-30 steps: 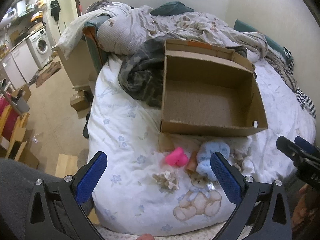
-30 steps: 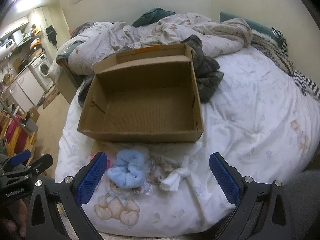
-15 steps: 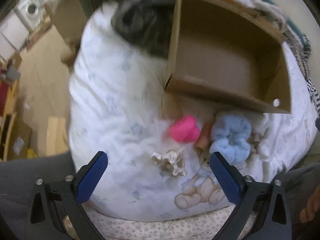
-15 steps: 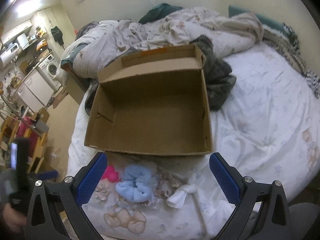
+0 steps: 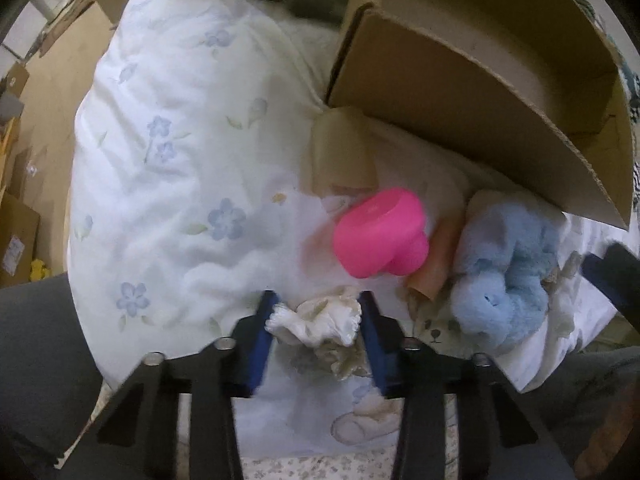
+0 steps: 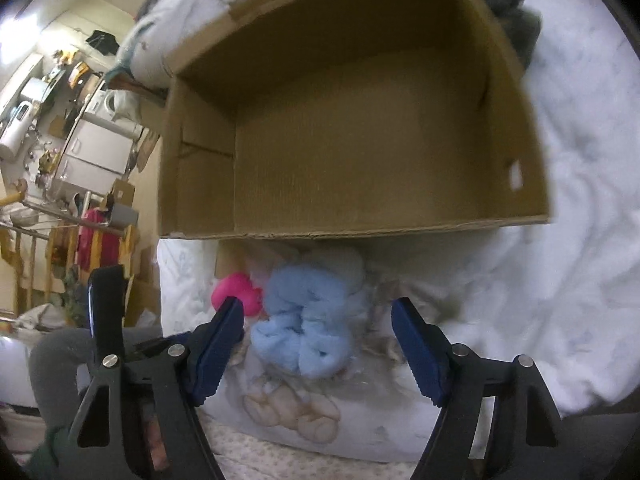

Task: Organize soft objects
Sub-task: 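Grasp the white scrunchie with the left tool while the right tool grasps the blue plush, then carry the scrunchie and blue plush into the box and open both tools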

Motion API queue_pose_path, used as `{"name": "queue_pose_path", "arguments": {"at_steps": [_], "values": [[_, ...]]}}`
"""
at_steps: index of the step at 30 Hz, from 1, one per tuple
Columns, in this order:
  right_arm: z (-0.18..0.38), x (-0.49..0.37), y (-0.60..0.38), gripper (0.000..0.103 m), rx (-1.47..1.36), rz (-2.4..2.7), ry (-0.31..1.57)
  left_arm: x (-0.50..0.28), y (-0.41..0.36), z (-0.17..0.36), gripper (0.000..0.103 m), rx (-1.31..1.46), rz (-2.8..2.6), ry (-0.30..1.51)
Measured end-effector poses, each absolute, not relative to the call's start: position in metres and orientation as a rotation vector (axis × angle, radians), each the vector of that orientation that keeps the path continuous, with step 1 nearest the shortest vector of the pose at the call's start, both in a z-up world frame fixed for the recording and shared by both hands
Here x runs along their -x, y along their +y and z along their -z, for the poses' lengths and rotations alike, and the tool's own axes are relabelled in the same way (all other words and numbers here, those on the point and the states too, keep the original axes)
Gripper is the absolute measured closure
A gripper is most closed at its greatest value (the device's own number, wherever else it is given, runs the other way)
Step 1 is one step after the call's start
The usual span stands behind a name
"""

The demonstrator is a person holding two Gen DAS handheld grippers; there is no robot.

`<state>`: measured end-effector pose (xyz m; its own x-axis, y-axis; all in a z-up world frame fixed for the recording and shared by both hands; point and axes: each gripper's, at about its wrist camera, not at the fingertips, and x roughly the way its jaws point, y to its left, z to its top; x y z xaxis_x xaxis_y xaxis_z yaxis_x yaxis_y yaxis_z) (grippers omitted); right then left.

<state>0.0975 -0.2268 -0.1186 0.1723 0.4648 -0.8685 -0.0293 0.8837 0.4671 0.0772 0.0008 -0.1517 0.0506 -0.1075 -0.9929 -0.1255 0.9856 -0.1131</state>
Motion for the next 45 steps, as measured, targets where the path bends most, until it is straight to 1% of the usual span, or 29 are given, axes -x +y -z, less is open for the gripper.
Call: {"name": "queue_pose_path", "arguments": {"at_steps": [1,2,4,7,8,9,10,11,12,14,16,21,25,31,35,38,41,45], "values": [[0.126,-0.099,-0.222,0.024,-0.359,-0.358,1.374,-0.075,0.0,0.152,0.081,0.186,-0.007,1.519],[0.133,-0.101,-0.216,0.027,-0.341,-0.358,1.39,-0.074,0.0,0.151,0.082,0.188,-0.004,1.517],[0.145,-0.103,-0.208,0.048,-0.334,-0.373,1.421,-0.069,0.0,0.151,0.084,0.204,0.008,1.506],[0.156,-0.103,-0.199,0.051,-0.312,-0.377,1.443,-0.063,0.001,0.138,0.085,0.215,0.025,1.483],[0.159,-0.103,-0.197,0.056,-0.305,-0.372,1.445,-0.061,0.002,0.136,0.085,0.214,0.026,1.475],[0.16,-0.102,-0.196,0.07,-0.317,-0.385,1.449,-0.058,0.002,0.134,0.086,0.22,0.031,1.463],[0.159,-0.101,-0.198,0.079,-0.32,-0.395,1.455,-0.056,0.002,0.129,0.086,0.226,0.035,1.458],[0.156,-0.1,-0.198,0.08,-0.315,-0.398,1.446,-0.055,0.002,0.125,0.086,0.233,0.04,1.452],[0.15,-0.098,-0.198,0.086,-0.317,-0.407,1.433,-0.052,0.003,0.122,0.086,0.241,0.047,1.446],[0.139,-0.092,-0.205,0.087,-0.347,-0.429,1.411,-0.045,0.004,0.112,0.087,0.254,0.057,1.425],[0.124,-0.086,-0.214,0.088,-0.389,-0.454,1.385,-0.04,0.01,0.093,0.087,0.255,0.07,1.388],[0.082,-0.072,-0.228,0.089,-0.452,-0.534,1.315,-0.029,0.026,0.045,0.087,0.264,0.105,1.288],[0.048,-0.069,-0.241,0.089,-0.463,-0.565,1.228,-0.048,0.024,0.007,0.087,0.277,0.119,1.228],[0.008,-0.084,-0.261,0.089,-0.446,-0.555,1.074,-0.095,0.014,-0.019,0.087,0.247,0.124,1.156],[0.001,-0.101,-0.273,0.089,-0.436,-0.527,1.015,-0.118,0.009,-0.032,0.087,0.219,0.14,1.107],[0.006,-0.113,-0.277,0.089,-0.425,-0.502,0.984,-0.134,0.002,-0.037,0.087,0.191,0.143,1.081],[0.018,-0.12,-0.287,0.089,-0.436,-0.467,0.97,-0.148,-0.008,-0.03,0.087,0.158,0.143,1.076],[0.041,-0.124,-0.286,0.089,-0.421,-0.413,1.006,-0.162,-0.021,-0.012,0.087,0.101,0.149,1.091]]}}
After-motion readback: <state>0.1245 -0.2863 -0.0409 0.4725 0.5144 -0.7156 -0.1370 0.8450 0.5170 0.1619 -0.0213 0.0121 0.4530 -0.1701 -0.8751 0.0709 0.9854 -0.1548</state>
